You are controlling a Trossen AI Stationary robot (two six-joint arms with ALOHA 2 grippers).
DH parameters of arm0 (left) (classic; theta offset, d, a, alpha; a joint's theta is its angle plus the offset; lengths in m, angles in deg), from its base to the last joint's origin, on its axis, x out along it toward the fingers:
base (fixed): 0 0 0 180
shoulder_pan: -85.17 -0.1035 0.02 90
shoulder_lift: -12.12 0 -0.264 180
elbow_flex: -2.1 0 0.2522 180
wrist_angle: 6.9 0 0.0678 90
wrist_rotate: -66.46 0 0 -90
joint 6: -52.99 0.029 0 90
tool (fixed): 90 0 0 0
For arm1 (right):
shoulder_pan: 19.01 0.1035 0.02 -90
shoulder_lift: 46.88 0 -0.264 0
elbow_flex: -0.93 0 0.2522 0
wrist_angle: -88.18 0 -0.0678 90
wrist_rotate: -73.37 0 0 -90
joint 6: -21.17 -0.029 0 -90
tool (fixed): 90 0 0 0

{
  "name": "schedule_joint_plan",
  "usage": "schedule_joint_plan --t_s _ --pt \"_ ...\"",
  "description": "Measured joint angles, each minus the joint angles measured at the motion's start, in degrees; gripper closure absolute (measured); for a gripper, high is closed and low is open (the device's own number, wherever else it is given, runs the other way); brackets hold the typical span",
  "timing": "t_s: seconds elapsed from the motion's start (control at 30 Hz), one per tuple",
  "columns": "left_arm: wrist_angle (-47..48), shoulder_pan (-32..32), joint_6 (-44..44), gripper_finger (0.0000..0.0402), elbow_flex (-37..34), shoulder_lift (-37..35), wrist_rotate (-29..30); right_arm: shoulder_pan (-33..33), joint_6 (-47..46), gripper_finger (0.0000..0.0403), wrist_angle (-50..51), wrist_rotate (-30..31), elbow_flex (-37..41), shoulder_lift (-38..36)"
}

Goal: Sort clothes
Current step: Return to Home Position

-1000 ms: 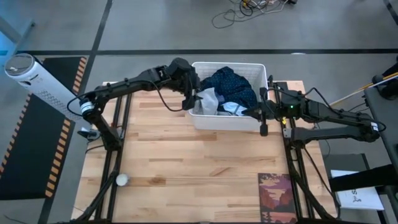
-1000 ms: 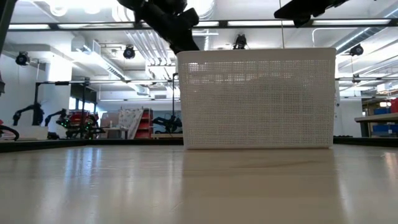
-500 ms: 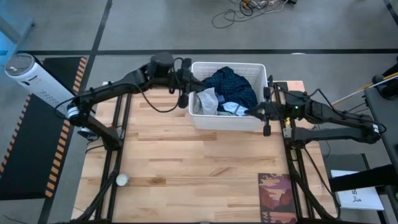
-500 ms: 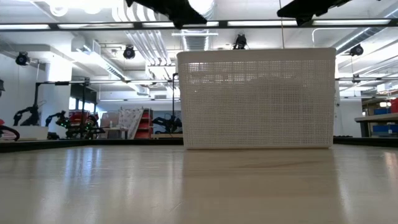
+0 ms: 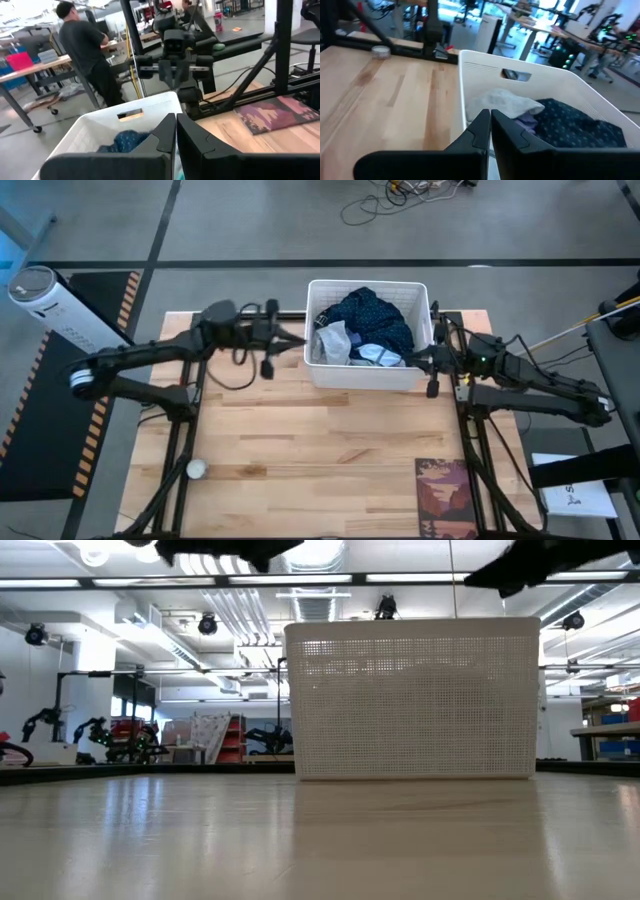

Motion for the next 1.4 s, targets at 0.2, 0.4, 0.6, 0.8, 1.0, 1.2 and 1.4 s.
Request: schedule_joint_plan --t_s 0.2,0.4,0.6,0.8,1.0,1.2,1.4 --pt "-8.22 -0.02 -1.62 0.0401 -15.40 -12.08 1.58 -3.77 -2.85 0.0403 -5.09 -0.22 7.64 -3.59" --pt "-8.72 -0.04 -3.16 0.0401 -27.22 -26.25 2.47 -6.13 -4.80 0.0403 -5.92 -1.12 11.39 -7.71" --pt "-5.90 -0.04 -6.42 0.0402 -35.77 -41.05 3.01 -6.21 -5.98 0.0403 -7.12 -5.00 11.54 -13.52" --pt "3.10 -0.07 -8.83 0.0402 -39.08 -51.12 5.06 -6.14 -9.28 0.0403 -6.97 -7.08 12.32 -16.02" --pt "10.95 -0.07 -9.63 0.0402 -39.12 -56.49 5.25 -6.14 -10.27 0.0403 -8.25 -7.98 15.35 -17.33" --pt "10.51 -0.07 -10.17 0.0402 -41.73 -63.21 7.13 -6.14 -11.00 0.0403 -12.39 -7.98 20.49 -23.95" --pt "-6.21 -0.07 -13.63 0.0402 -51.85 -66.69 8.20 -6.14 -13.99 0.0403 -19.11 -10.02 27.36 -29.81"
